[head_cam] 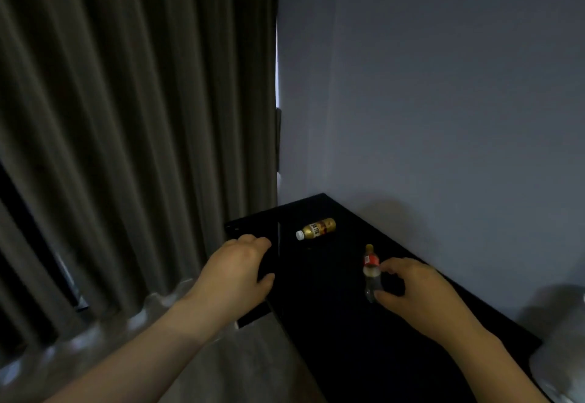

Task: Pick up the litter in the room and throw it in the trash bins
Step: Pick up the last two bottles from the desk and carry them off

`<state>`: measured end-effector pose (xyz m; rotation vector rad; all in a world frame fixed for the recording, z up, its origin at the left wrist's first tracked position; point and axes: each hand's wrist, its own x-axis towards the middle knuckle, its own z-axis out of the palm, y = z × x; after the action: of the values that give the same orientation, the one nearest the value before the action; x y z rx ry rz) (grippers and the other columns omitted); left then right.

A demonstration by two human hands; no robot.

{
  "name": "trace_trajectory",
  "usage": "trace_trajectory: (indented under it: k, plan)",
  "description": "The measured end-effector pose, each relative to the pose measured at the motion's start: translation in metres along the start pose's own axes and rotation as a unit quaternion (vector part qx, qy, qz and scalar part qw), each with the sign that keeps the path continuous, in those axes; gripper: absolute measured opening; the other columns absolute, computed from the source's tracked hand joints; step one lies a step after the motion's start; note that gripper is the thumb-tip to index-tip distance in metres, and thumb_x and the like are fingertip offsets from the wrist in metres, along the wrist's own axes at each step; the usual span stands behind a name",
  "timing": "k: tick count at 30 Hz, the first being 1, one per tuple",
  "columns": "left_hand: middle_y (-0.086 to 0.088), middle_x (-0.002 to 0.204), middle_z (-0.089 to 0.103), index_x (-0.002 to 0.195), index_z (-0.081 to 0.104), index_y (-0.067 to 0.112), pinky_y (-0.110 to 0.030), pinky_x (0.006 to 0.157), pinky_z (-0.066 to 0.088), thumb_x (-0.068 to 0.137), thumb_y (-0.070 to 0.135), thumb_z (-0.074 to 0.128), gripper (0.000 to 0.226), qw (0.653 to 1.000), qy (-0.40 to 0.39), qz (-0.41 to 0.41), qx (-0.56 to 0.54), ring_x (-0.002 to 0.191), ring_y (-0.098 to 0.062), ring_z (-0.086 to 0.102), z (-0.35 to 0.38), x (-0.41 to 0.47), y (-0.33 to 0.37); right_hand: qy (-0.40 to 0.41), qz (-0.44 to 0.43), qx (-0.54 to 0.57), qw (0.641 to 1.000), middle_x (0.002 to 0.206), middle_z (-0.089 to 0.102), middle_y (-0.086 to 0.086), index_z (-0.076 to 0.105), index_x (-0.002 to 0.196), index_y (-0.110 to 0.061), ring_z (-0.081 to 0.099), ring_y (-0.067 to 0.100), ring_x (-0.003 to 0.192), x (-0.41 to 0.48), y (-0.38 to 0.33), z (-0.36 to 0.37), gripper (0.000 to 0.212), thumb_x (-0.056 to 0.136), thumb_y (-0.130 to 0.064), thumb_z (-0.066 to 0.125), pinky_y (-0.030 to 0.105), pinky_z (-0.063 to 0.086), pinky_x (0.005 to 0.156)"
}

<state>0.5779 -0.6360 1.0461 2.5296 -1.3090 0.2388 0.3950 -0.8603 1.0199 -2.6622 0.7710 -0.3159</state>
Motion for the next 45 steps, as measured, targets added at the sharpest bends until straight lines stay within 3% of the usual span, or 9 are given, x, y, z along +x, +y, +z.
trace_trajectory:
  k: [5, 19, 27, 35, 40, 43, 45]
  plan:
    - [0.001, 0.119, 0.058, 0.126, 0.053, 0.023, -0.03, 0.091, 0.047, 0.084, 0.038, 0.059, 0.045, 0.999, -0.024, 0.014, -0.016, 0.108, -0.018, 0.056, 0.034, 0.063, -0.026, -0.012, 0.029, 0.016, 0.999, 0.124, 0.058, -0.007, 0.056, 0.128, -0.027, 0.055, 0.005, 0.108, 0.057, 0.018, 0.021, 0.051, 0.081, -0.04, 0.07, 0.017, 0.045, 0.089]
    - [0.003, 0.124, 0.053, 0.136, 0.045, 0.024, -0.028, 0.091, 0.048, 0.086, 0.043, 0.058, 0.055, 0.982, -0.134, 0.109, -0.08, 0.109, -0.015, 0.054, 0.135, 0.223, -0.103, -0.028, 0.185, 0.034, 0.982, 0.116, 0.058, -0.007, 0.056, 0.119, -0.033, 0.059, 0.01, 0.1, 0.163, 0.047, 0.092, 0.041, 0.081, -0.038, 0.069, 0.019, 0.048, 0.082]
    - [0.001, 0.122, 0.053, 0.136, 0.045, 0.021, -0.029, 0.088, 0.05, 0.087, 0.041, 0.06, 0.055, 0.957, -0.2, 0.178, -0.107, 0.106, -0.014, 0.054, 0.177, 0.304, -0.154, -0.041, 0.314, 0.067, 0.946, 0.098, 0.052, -0.02, 0.049, 0.117, -0.047, 0.059, -0.002, 0.08, 0.204, 0.054, 0.135, 0.049, 0.075, -0.044, 0.072, 0.014, 0.046, 0.057]
    - [-0.002, 0.121, 0.053, 0.132, 0.049, 0.018, -0.03, 0.087, 0.051, 0.087, 0.038, 0.061, 0.05, 0.937, -0.266, 0.197, -0.113, 0.104, -0.015, 0.056, 0.225, 0.364, -0.159, -0.029, 0.358, 0.089, 0.929, 0.098, 0.05, -0.02, 0.044, 0.106, -0.051, 0.058, -0.002, 0.082, 0.228, 0.082, 0.169, 0.042, 0.076, -0.042, 0.072, 0.014, 0.044, 0.058]
    - [-0.005, 0.124, 0.052, 0.13, 0.049, 0.015, -0.033, 0.092, 0.05, 0.087, 0.035, 0.062, 0.049, 0.922, -0.314, 0.188, -0.126, 0.109, -0.017, 0.055, 0.259, 0.413, -0.149, -0.023, 0.374, 0.122, 0.919, 0.093, 0.054, -0.02, 0.042, 0.093, -0.053, 0.06, -0.008, 0.076, 0.259, 0.127, 0.189, 0.032, 0.081, -0.04, 0.068, 0.009, 0.045, 0.05]
    - [-0.007, 0.117, 0.052, 0.124, 0.052, 0.012, -0.035, 0.089, 0.051, 0.088, 0.031, 0.062, 0.042, 0.914, -0.341, 0.179, -0.123, 0.102, -0.018, 0.056, 0.284, 0.445, -0.14, -0.021, 0.379, 0.139, 0.915, 0.098, 0.053, -0.02, 0.042, 0.099, -0.052, 0.059, -0.006, 0.079, 0.277, 0.159, 0.203, 0.032, 0.083, -0.041, 0.066, 0.01, 0.044, 0.054]
    - [-0.008, 0.116, 0.051, 0.123, 0.051, 0.011, -0.036, 0.088, 0.051, 0.088, 0.032, 0.061, 0.042, 0.913, -0.359, 0.162, -0.108, 0.1, -0.019, 0.057, 0.301, 0.464, -0.134, -0.03, 0.377, 0.137, 0.916, 0.105, 0.047, -0.02, 0.046, 0.114, -0.044, 0.053, -0.005, 0.083, 0.287, 0.18, 0.216, 0.039, 0.081, -0.043, 0.068, 0.011, 0.041, 0.06]
